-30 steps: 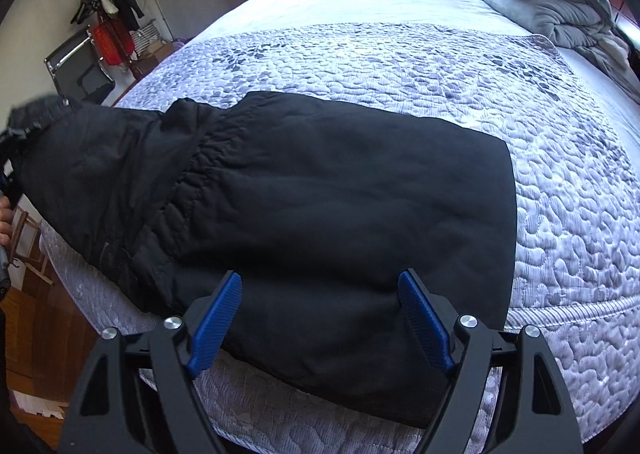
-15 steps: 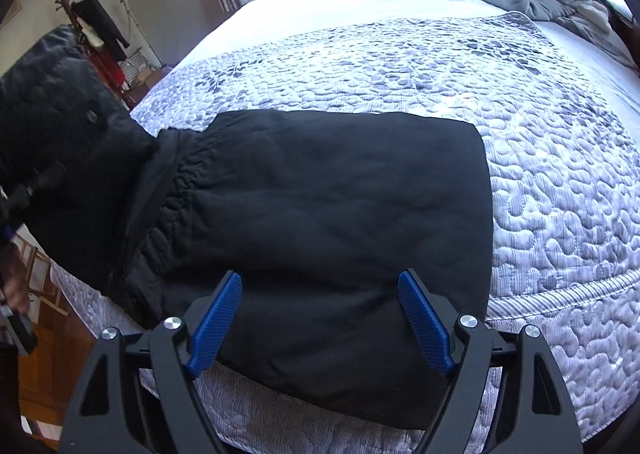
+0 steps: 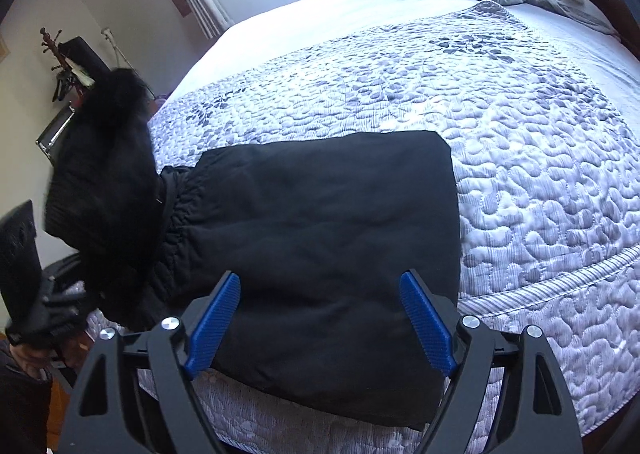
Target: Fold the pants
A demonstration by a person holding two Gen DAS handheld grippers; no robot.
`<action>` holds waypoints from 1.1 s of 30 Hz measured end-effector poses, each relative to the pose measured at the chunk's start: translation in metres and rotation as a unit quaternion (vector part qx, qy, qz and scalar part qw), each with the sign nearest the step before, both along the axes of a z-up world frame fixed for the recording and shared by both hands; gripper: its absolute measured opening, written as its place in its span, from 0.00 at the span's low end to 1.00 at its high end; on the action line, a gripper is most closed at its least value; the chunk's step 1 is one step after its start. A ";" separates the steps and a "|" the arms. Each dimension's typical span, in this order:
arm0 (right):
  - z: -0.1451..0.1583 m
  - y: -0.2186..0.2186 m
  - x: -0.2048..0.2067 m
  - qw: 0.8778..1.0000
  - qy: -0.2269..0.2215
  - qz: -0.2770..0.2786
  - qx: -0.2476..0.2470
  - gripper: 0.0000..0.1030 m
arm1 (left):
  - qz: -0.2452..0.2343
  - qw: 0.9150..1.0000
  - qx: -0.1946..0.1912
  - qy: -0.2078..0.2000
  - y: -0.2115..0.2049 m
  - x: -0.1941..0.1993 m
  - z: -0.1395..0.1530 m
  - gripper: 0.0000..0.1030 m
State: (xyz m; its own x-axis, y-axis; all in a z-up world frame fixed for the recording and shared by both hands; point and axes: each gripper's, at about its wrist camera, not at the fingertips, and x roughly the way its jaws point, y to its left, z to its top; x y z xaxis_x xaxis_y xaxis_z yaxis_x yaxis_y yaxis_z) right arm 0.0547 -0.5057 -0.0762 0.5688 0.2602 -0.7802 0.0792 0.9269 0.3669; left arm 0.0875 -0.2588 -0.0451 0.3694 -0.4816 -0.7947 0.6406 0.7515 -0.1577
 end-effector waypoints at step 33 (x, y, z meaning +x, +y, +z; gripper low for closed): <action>-0.010 0.029 0.045 0.969 0.032 0.009 0.244 0.96 | 0.254 0.962 -0.086 0.045 0.145 -0.020 0.001 0.88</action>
